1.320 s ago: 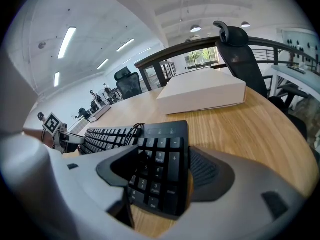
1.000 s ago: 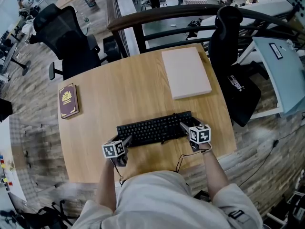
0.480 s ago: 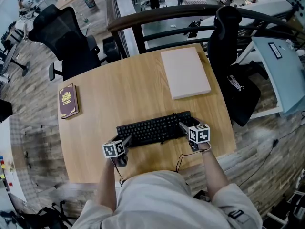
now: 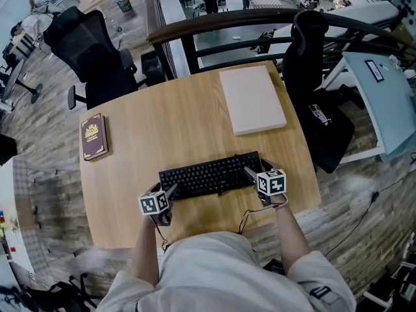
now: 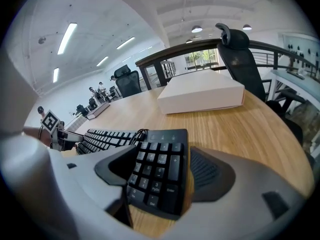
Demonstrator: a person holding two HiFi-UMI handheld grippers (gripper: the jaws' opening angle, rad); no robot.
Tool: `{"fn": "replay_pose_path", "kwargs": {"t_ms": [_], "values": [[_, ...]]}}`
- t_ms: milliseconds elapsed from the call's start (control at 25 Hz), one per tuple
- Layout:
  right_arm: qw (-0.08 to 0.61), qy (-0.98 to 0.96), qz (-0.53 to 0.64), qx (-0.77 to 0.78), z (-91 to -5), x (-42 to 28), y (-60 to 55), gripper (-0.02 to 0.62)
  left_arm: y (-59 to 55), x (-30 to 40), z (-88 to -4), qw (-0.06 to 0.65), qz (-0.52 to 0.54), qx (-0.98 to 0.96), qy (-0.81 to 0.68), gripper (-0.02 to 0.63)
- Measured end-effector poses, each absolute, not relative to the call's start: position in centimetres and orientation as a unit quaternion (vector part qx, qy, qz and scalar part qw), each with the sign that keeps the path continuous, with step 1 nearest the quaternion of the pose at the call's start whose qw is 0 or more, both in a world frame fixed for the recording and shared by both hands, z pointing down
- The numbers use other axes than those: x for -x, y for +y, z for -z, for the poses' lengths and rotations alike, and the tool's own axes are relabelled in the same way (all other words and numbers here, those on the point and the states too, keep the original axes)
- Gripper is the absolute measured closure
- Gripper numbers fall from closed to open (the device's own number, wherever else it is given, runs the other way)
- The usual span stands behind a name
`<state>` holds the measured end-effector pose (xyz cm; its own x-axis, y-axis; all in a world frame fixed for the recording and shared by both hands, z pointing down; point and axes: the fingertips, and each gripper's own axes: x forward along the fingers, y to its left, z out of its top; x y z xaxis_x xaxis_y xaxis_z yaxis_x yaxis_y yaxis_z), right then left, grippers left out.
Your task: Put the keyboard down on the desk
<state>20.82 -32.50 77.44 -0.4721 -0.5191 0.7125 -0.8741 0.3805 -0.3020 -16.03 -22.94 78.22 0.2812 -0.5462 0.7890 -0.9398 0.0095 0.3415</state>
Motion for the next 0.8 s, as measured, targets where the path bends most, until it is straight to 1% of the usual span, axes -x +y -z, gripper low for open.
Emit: {"fn": "replay_pose_path", "kwargs": {"t_ms": [120, 240, 400, 480, 560, 600, 720, 800], "values": [[0.255, -0.788, -0.321, -0.459, -76.4, -21.6, -32.8, 0.266, -22.9, 17.0, -77.2, 0.428, -0.219, -0.661, -0.576, 0.239], [0.245, -0.788, -0.313, -0.471, -75.5, -21.7, -32.7, 0.300, -22.0, 17.1, -76.9, 0.429, -0.217, -0.651, -0.588, 0.256], [0.237, -0.796, -0.284, -0.479, -74.4, -20.4, -32.4, 0.386, -21.7, 16.2, -76.2, 0.416, -0.218, -0.653, -0.594, 0.291], [0.238, -0.804, -0.272, -0.472, -74.0, -19.4, -31.8, 0.428, -21.5, 15.9, -75.6, 0.401, -0.225, -0.655, -0.599, 0.333], [0.245, -0.812, -0.264, -0.460, -73.9, -18.5, -31.0, 0.477, -21.0, 15.4, -75.2, 0.393, -0.230, -0.657, -0.601, 0.415], [0.248, -0.815, -0.261, -0.453, -73.9, -18.1, -30.6, 0.497, -20.6, 15.3, -75.2, 0.392, -0.231, -0.657, -0.601, 0.444], [0.250, -0.821, -0.257, -0.444, -74.1, -17.3, -29.5, 0.566, -19.3, 15.1, -75.5, 0.399, -0.231, -0.648, -0.607, 0.516], [0.246, -0.822, -0.260, -0.442, -74.2, -17.0, -28.9, 0.585, -18.4, 14.9, -75.9, 0.405, -0.235, -0.641, -0.608, 0.546]]}}
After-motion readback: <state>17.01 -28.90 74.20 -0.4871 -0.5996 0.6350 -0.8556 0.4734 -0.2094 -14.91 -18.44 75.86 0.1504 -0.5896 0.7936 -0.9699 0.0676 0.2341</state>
